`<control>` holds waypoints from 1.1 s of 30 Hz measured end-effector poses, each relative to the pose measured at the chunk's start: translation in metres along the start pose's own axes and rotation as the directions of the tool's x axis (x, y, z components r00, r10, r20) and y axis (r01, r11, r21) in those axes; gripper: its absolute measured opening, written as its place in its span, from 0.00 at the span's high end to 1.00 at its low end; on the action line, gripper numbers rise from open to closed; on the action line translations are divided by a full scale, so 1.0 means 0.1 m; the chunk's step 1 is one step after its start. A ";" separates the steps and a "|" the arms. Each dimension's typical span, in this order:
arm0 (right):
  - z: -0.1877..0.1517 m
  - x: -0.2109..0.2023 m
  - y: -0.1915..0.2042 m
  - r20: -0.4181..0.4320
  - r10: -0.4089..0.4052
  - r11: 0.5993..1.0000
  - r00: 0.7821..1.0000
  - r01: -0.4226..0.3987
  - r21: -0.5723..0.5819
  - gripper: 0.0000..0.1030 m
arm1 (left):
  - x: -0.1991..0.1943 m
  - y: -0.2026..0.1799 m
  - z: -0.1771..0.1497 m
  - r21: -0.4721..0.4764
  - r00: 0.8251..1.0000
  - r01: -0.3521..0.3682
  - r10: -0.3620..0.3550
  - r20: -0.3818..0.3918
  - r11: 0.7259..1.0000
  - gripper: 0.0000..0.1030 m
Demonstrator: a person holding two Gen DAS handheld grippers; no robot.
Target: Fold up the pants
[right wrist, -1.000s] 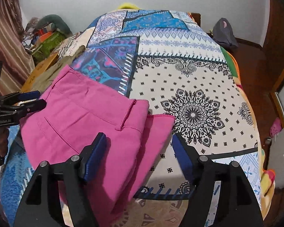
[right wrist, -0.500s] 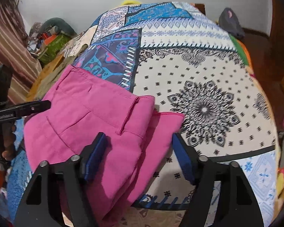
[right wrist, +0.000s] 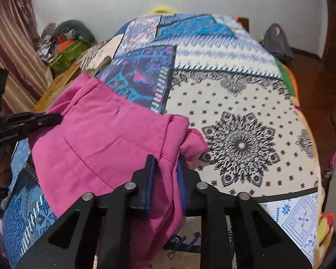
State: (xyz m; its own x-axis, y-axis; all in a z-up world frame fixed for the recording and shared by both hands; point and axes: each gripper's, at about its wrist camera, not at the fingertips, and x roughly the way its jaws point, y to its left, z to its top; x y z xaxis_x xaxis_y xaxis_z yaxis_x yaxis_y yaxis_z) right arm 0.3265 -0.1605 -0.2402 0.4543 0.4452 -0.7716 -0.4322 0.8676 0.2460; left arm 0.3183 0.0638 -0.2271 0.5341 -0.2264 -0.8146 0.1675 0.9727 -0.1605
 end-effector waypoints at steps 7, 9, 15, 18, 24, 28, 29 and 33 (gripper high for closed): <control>0.17 -0.22 0.12 0.052 0.004 1.000 0.999 -0.003 -0.013 0.90 | -0.22 -0.07 0.02 0.019 0.998 0.002 -0.003 0.058 1.000 0.93; 0.23 -0.29 0.17 0.070 0.006 1.000 0.998 -0.005 -0.018 0.90 | -0.31 -0.07 0.03 0.029 0.997 -0.007 0.005 0.083 1.000 0.93; 0.42 -0.38 0.42 0.115 0.005 0.999 0.993 0.001 -0.049 0.91 | -0.56 0.05 0.06 0.033 0.989 -0.017 0.012 0.144 0.999 0.94; 0.55 -0.36 0.58 0.132 0.003 0.997 0.991 0.008 -0.080 0.91 | -0.66 0.19 0.08 0.014 0.983 -0.019 0.016 0.184 1.000 0.94; 0.89 -0.23 0.91 0.168 0.032 0.992 0.985 -0.011 -0.124 0.91 | -0.84 0.57 0.15 -0.034 0.970 -0.044 0.051 0.238 0.998 0.94; 1.16 -0.06 1.18 0.197 0.065 0.987 0.978 -0.034 -0.157 0.91 | -0.95 0.88 0.21 -0.056 0.956 -0.086 0.099 0.276 0.995 0.94; 1.21 -0.02 1.24 0.203 0.070 0.985 0.977 -0.035 -0.168 0.91 | -0.99 1.00 0.23 -0.069 0.952 -0.093 0.109 0.287 0.993 0.94; 1.47 0.22 1.56 0.204 0.105 0.975 0.973 -0.060 -0.215 0.91 | -1.08 1.39 0.28 -0.126 0.938 -0.117 0.151 0.312 0.985 0.94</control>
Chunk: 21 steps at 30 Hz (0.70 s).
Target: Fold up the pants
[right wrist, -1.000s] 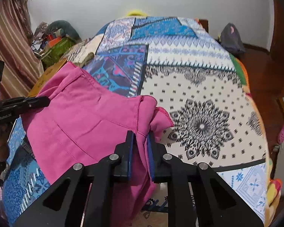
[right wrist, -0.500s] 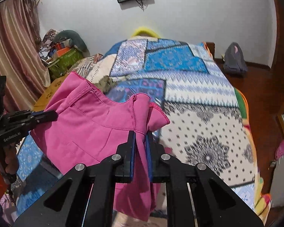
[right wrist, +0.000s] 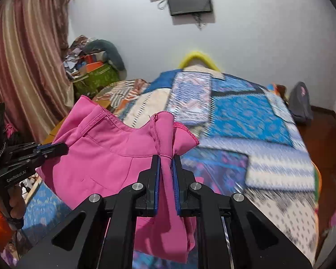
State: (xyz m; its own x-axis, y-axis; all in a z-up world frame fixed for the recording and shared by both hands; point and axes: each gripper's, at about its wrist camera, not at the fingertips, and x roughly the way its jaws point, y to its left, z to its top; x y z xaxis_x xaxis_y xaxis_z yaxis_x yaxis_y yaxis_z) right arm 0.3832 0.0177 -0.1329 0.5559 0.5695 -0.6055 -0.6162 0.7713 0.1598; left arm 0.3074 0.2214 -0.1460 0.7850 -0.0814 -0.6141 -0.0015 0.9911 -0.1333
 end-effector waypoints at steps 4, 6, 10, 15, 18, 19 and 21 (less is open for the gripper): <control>0.21 0.33 0.25 0.008 0.012 0.999 1.000 -0.012 -0.043 0.91 | 0.04 0.38 0.04 -0.033 0.999 -0.040 0.041 0.014 0.999 0.94; 0.28 0.50 0.36 0.001 0.024 0.998 1.000 -0.024 -0.061 0.91 | 0.11 0.59 0.07 -0.045 0.997 -0.074 0.074 0.014 0.996 0.94; 0.36 0.84 0.56 -0.019 0.021 0.995 1.000 -0.023 -0.102 0.91 | 0.30 0.91 0.02 -0.057 0.994 -0.105 0.105 -0.003 0.993 0.94; 0.27 1.39 0.60 -0.106 -0.015 0.995 0.994 0.004 -0.103 0.91 | 0.87 1.40 -0.20 -0.146 0.986 -0.128 0.110 -0.125 0.981 0.94; 0.18 1.75 0.57 -0.218 -0.039 0.996 0.975 0.020 -0.090 0.90 | 1.18 1.59 -0.34 -0.201 0.971 -0.133 0.086 -0.225 0.970 0.94; 0.14 1.85 0.57 -0.247 -0.062 0.994 0.967 0.039 -0.098 0.88 | 1.26 1.63 -0.40 -0.205 0.965 -0.144 0.091 -0.246 0.968 0.94; 0.07 1.94 0.58 -0.267 -0.100 0.989 0.958 0.067 -0.131 0.83 | 1.30 1.65 -0.49 -0.211 0.959 -0.157 0.098 -0.267 0.965 0.91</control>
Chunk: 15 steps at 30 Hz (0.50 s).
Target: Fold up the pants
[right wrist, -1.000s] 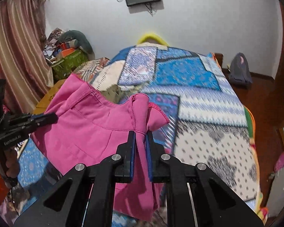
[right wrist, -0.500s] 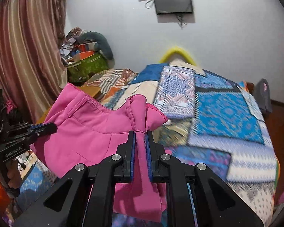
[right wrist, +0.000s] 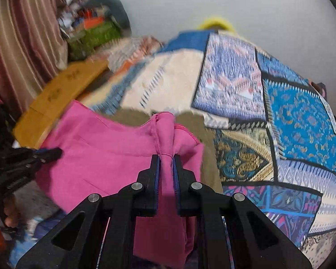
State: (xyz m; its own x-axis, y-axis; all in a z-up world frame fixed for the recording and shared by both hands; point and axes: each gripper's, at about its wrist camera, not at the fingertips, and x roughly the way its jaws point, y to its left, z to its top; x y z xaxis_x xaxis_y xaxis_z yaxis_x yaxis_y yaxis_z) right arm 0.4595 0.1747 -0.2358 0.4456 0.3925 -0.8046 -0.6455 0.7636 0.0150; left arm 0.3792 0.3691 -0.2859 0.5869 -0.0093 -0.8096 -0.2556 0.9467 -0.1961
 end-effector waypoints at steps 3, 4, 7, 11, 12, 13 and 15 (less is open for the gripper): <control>-0.06 0.05 0.03 -0.038 -0.025 0.999 0.999 0.023 -0.046 0.82 | 0.00 0.03 -0.03 0.005 0.999 -0.045 0.045 -0.011 0.999 0.75; -0.07 0.05 0.03 -0.049 -0.030 0.998 0.998 0.027 -0.053 0.78 | -0.01 0.03 -0.03 0.012 0.998 -0.061 0.062 -0.010 0.998 0.66; -0.11 -0.04 -0.04 -0.067 -0.027 0.999 0.997 0.025 -0.028 0.65 | -0.09 0.07 -0.02 0.007 0.997 -0.075 0.075 -0.011 0.997 0.60; -0.15 -0.35 -0.10 -0.034 0.022 1.000 0.999 -0.021 0.020 0.64 | -0.30 0.04 -0.06 -0.010 0.998 -0.062 0.062 -0.005 0.998 0.60; -0.15 -0.41 -0.11 -0.030 0.036 0.999 0.999 -0.036 0.029 0.64 | -0.39 0.01 -0.09 -0.007 0.998 -0.065 0.065 0.001 0.998 0.60; -0.18 -0.54 -0.10 -0.020 0.044 0.999 0.999 -0.044 0.031 0.64 | -0.48 -0.02 -0.11 -0.002 0.998 -0.070 0.070 0.009 0.998 0.60; -0.21 -0.79 -0.04 0.009 0.035 0.999 0.999 -0.035 0.012 0.64 | -0.75 -0.15 -0.17 0.028 0.995 -0.086 0.085 0.043 0.996 0.60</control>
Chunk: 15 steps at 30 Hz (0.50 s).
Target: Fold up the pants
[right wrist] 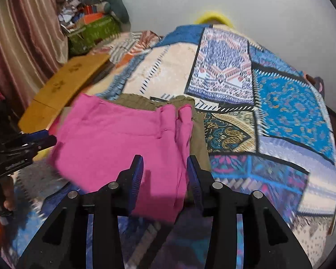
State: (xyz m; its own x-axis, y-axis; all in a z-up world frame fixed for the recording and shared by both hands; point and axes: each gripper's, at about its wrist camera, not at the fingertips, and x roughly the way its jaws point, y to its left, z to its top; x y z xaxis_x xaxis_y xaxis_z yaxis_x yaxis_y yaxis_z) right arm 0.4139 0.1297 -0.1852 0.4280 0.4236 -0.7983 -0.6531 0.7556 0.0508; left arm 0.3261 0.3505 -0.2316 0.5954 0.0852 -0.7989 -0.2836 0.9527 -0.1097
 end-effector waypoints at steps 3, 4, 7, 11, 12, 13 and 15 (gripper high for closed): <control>-0.10 -0.49 0.13 0.070 -0.016 0.999 0.997 0.018 -0.032 0.64 | -0.47 -0.17 -0.08 0.040 0.998 -0.001 -0.001 0.056 0.999 0.59; -0.14 -0.67 0.17 0.098 -0.013 0.999 0.995 0.016 -0.033 0.64 | -0.60 -0.21 -0.10 0.045 0.998 0.005 -0.008 0.068 0.999 0.57; -0.26 -1.19 0.26 0.161 0.030 1.000 0.986 -0.027 -0.015 0.64 | -1.14 -0.42 -0.20 0.072 0.991 0.034 -0.043 0.129 0.997 0.52; -0.49 -1.91 0.41 0.283 0.043 0.999 0.958 -0.038 -0.023 0.64 | -1.89 -0.72 -0.37 0.104 0.969 0.057 -0.080 0.234 0.993 0.48; -0.52 -2.03 0.44 0.309 0.044 0.999 0.950 -0.039 -0.023 0.64 | -2.13 -0.81 -0.45 0.109 0.959 0.066 -0.093 0.269 0.992 0.48; -0.59 -2.21 0.47 0.343 0.051 0.999 0.938 -0.046 -0.023 0.64 | -2.27 -0.85 -0.49 0.110 0.952 0.071 -0.100 0.288 0.991 0.48; -0.72 -2.51 0.54 0.395 0.068 0.998 0.916 -0.063 -0.026 0.64 | -2.64 -0.97 -0.62 0.114 0.935 0.076 -0.110 0.338 0.991 0.47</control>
State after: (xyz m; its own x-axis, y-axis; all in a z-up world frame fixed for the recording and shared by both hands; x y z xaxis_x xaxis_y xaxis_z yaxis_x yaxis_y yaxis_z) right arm 0.2264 0.0281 -0.0254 0.5944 0.6373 -0.4905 -0.6950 0.7140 0.0855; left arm 0.1498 0.2171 -0.0465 0.8417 0.0734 -0.5349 -0.1505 0.9833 -0.1018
